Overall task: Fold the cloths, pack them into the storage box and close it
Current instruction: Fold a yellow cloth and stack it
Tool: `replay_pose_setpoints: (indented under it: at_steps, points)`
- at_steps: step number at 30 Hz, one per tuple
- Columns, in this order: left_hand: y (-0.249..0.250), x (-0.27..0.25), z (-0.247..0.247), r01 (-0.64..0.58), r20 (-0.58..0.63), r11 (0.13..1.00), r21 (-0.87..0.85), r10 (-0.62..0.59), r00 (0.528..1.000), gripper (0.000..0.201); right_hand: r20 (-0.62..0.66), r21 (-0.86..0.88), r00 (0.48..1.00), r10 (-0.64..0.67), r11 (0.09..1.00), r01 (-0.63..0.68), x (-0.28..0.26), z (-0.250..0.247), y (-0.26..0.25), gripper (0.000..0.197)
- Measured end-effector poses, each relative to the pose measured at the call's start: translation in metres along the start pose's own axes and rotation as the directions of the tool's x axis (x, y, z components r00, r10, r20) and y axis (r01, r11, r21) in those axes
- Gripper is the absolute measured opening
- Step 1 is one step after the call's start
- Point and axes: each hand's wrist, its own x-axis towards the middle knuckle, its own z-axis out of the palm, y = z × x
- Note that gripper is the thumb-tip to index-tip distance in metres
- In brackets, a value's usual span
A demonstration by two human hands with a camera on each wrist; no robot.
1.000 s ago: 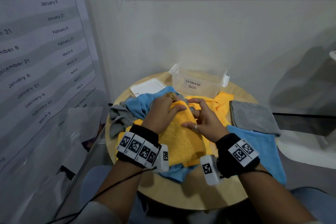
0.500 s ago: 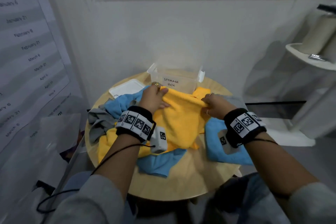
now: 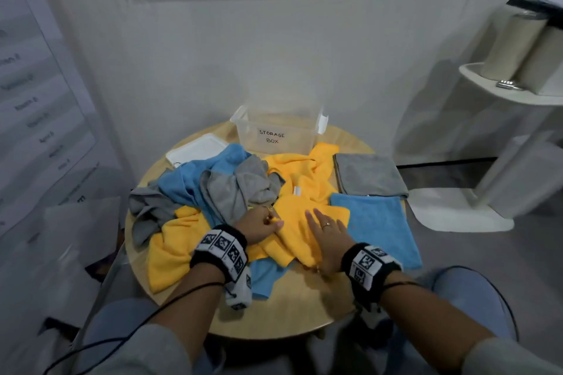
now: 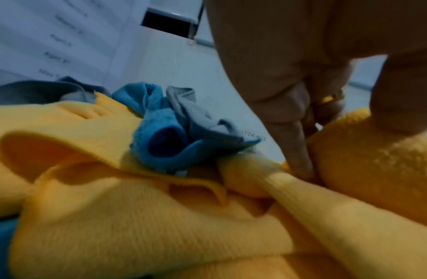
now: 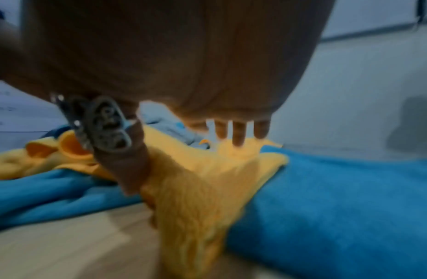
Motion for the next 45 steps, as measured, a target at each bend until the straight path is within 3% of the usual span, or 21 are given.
replay_pose_setpoints:
  at_steps: [3,7,9,11,12,14,15,17,19,20,22,25,27,28,29,31,32,34,37,40,45]
  points:
    - [0.016,0.002,-0.008,-0.144,-0.102,0.981,-0.132,0.131,0.986,0.040,-0.141,0.412,0.990,0.008,0.910,0.052,0.024,0.015,-0.019,0.128]
    - [0.038,0.022,-0.026,-0.237,-0.200,0.955,-0.180,0.201,0.959,0.024,-0.078,0.771,0.997,-0.022,0.633,0.075,0.032,-0.006,-0.011,0.090]
    - [0.035,0.040,-0.025,-0.179,-0.304,0.969,-0.172,0.121,0.945,0.022,-0.045,0.943,0.998,0.050,0.333,0.026,0.024,-0.030,0.007,0.065]
    - [0.027,0.061,-0.014,-0.018,-0.331,0.999,-0.031,0.007,0.944,0.024,0.071,0.993,0.986,0.154,-0.106,-0.055,0.017,-0.047,0.029,0.037]
    - [0.023,0.073,-0.004,0.091,-0.280,0.989,0.118,-0.055,0.958,0.027,0.088,0.954,0.984,0.156,-0.298,-0.038,0.010,-0.055,0.040,0.031]
    - [0.022,0.092,0.018,0.170,-0.068,0.859,0.482,-0.156,0.985,0.038,0.064,0.875,0.965,0.255,-0.480,0.069,0.000,-0.063,0.063,0.030]
    - [0.023,0.101,0.029,0.095,0.044,0.797,0.596,-0.151,0.988,0.048,0.051,0.839,0.957,0.287,-0.531,0.114,-0.005,-0.066,0.071,0.030]
    - [0.028,0.116,0.049,-0.087,0.223,0.758,0.647,-0.079,0.972,0.069,0.033,0.765,0.936,0.350,-0.611,0.202,-0.012,-0.067,0.083,0.028]
    - [0.025,0.127,0.062,-0.173,0.323,0.735,0.656,-0.067,0.944,0.074,0.012,0.728,0.923,0.386,-0.636,0.256,-0.014,-0.066,0.092,0.044]
    - [0.023,0.131,0.064,-0.183,0.353,0.724,0.665,-0.088,0.931,0.078,0.006,0.727,0.916,0.400,-0.631,0.271,-0.014,-0.067,0.094,0.054]
    - [0.015,0.139,0.059,-0.122,0.330,0.706,0.698,-0.165,0.930,0.084,0.007,0.742,0.895,0.446,-0.602,0.294,-0.010,-0.069,0.100,0.039]
    - [-0.002,0.147,0.038,0.185,0.012,0.596,0.782,-0.310,0.951,0.075,-0.016,0.797,0.885,0.465,-0.529,0.292,-0.001,-0.081,0.101,0.019]
    - [-0.012,0.143,0.024,0.313,-0.137,0.494,0.812,-0.360,0.923,0.062,-0.075,0.891,0.878,0.472,-0.363,0.272,0.014,-0.097,0.089,0.004]
    - [-0.018,0.141,0.019,0.343,-0.160,0.497,0.797,-0.373,0.914,0.056,-0.123,0.942,0.883,0.453,-0.225,0.247,0.024,-0.103,0.082,0.008]
    - [-0.023,0.140,0.016,0.370,-0.170,0.544,0.753,-0.383,0.908,0.053,-0.215,0.969,0.886,0.410,-0.025,0.247,0.039,-0.105,0.077,0.027]
    - [-0.034,0.144,0.012,0.407,-0.162,0.667,0.624,-0.399,0.903,0.055,-0.320,0.847,0.923,0.212,0.500,0.179,0.070,-0.102,0.061,0.082]
    - [-0.041,0.149,0.011,0.410,-0.160,0.704,0.580,-0.395,0.905,0.057,-0.269,0.704,0.953,0.141,0.704,0.095,0.084,-0.096,0.050,0.089]
    - [-0.049,0.154,0.006,0.394,-0.149,0.749,0.532,-0.376,0.915,0.062,-0.073,0.439,0.991,0.114,0.896,-0.071,0.112,-0.067,0.035,0.083]
    - [-0.057,0.150,-0.001,0.393,-0.192,0.831,0.394,-0.344,0.919,0.073,0.196,0.142,0.969,0.149,0.974,-0.179,0.135,-0.022,0.022,0.084]
    - [-0.074,0.149,-0.004,0.342,-0.297,0.912,0.228,-0.269,0.916,0.073,0.237,0.028,0.959,0.158,0.985,-0.169,0.143,-0.012,0.022,0.085]
    - [-0.086,0.149,-0.004,0.258,-0.324,0.961,0.100,-0.214,0.922,0.061,0.254,0.100,0.965,0.058,0.991,-0.086,0.149,-0.017,0.031,0.070]
